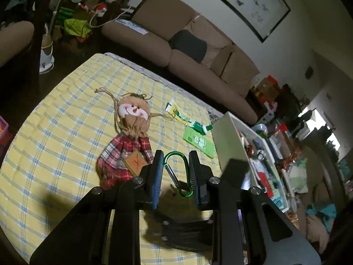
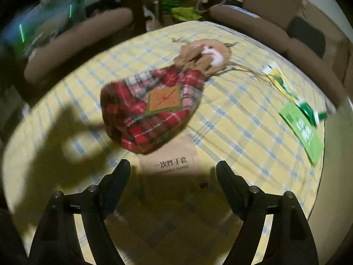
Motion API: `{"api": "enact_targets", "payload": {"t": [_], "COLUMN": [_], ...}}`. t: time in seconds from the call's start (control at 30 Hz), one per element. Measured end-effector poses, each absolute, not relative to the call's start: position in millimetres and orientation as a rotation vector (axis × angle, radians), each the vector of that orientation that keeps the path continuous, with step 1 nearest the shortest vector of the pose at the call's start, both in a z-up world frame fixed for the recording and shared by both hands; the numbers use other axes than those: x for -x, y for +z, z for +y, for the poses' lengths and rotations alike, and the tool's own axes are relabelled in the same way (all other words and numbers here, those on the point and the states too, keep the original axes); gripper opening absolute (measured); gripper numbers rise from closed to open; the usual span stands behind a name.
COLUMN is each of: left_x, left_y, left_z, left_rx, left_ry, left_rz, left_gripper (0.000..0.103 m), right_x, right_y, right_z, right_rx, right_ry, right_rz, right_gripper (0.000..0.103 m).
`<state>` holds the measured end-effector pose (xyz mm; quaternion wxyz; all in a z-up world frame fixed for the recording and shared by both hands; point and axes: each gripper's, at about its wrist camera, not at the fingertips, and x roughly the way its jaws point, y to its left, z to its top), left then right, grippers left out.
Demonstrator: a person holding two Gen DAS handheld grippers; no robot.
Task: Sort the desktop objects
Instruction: 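Grasp the disposable-gloves packet with the right gripper while the left holds the carabiner, then drop the carabiner and gloves packet into the white box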
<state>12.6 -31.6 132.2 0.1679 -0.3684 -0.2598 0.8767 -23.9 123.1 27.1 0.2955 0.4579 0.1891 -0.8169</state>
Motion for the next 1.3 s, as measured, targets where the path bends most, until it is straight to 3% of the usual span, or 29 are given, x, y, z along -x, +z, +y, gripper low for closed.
{"api": "enact_targets", "payload": {"t": [0.2, 0.23, 0.3, 0.57, 0.8, 1.0, 1.3], "left_x": [-14.2, -15.0, -14.9, -15.1, -11.8, 0.9, 88.3], "left_y": [131.5, 132.2, 132.6, 136.5, 144.7, 151.5, 169.9], "left_z": [-38.6, -38.0, -35.8, -11.4, 31.7, 107.4, 261.1], "left_rx": [1.027, 1.027, 1.028, 1.031, 1.025, 1.050, 1.158], "left_ry": [2.471, 2.470, 2.464, 2.433, 2.385, 2.305, 2.183], "left_rz": [-0.791, -0.793, -0.790, -0.733, -0.657, -0.529, -0.306], "left_gripper": [0.021, 0.021, 0.021, 0.021, 0.021, 0.021, 0.022], "right_x": [32.1, 32.3, 32.0, 11.6, -14.4, -5.4, 29.7], "right_y": [5.7, 7.3, 13.2, 39.0, 120.0, 170.8, 183.7], "right_z": [125.8, 128.0, 133.9, 168.7, 228.6, 331.9, 474.5], "right_rx": [-1.254, -1.258, -1.262, -1.317, -1.238, -1.211, -1.264], "right_ry": [-2.132, -2.135, -2.134, -2.113, -2.181, -2.338, -2.515], "right_rz": [0.488, 0.474, 0.439, 0.234, 0.070, -0.085, -0.262], "right_gripper": [0.080, 0.061, 0.040, 0.039, 0.040, 0.040, 0.040]}}
